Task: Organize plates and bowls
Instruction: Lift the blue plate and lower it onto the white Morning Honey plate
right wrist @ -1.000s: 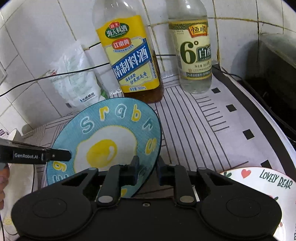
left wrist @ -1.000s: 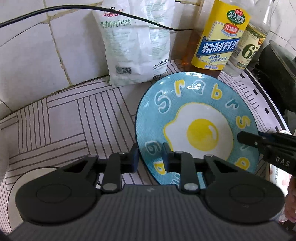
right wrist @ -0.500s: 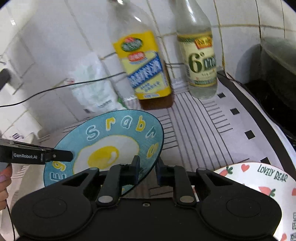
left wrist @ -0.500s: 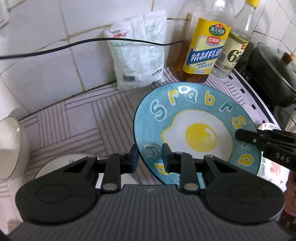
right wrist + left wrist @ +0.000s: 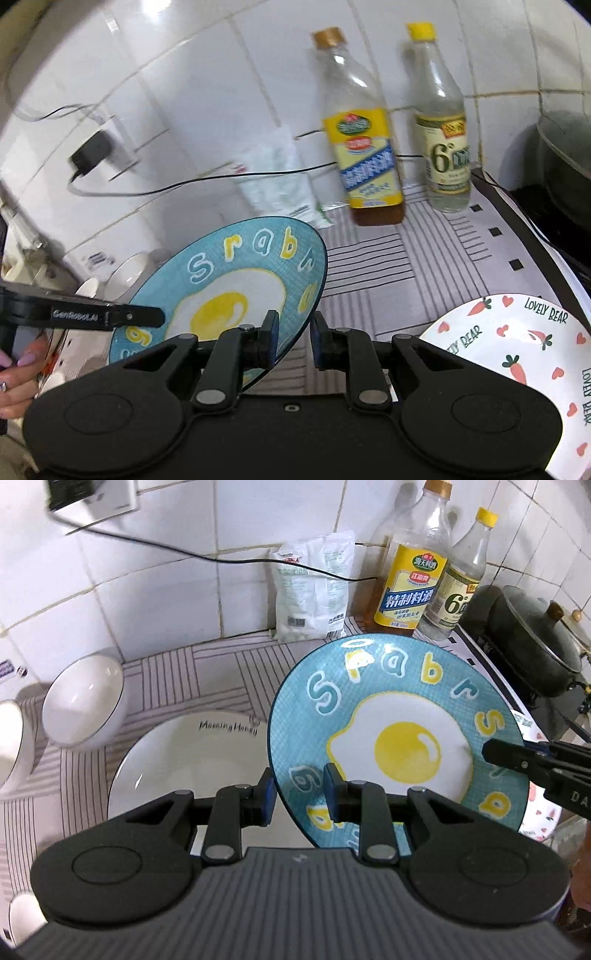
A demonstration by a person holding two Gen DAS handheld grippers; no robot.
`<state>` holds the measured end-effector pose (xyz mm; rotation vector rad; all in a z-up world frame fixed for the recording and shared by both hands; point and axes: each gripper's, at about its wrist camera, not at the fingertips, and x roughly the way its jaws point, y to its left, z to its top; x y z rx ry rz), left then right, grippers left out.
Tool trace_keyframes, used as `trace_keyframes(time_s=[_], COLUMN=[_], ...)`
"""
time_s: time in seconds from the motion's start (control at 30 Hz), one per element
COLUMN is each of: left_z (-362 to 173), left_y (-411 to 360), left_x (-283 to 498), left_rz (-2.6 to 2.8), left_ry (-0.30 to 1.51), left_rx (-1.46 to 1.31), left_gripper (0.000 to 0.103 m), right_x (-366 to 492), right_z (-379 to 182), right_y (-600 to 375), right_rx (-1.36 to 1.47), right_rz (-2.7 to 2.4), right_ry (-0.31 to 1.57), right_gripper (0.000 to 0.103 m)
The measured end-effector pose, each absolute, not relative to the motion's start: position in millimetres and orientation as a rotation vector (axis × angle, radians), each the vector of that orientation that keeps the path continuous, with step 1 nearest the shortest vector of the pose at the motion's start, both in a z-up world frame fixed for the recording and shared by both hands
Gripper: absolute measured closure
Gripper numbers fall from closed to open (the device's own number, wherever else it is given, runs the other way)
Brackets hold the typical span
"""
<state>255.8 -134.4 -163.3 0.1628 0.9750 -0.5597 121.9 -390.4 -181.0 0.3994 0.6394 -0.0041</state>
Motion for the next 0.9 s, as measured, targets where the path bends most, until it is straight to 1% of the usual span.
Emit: trace_keyframes(time_s=[0.4, 0.9], left_z=[-163, -189], left_y=[-95, -34], left_x=[225, 226], left_rz=[-0.493, -0.361], left_ry=[0.975, 1.056], left_rx=[0.117, -0.003], left_gripper=[0.078, 0.078], right_x=[84, 109], right_z=[-172, -194], right_y=[-354, -319], right_rx=[0.387, 0.388], right_rz=[0.08, 0.224], right_ry=[0.648, 0.734], right_gripper=[0.08, 0.079])
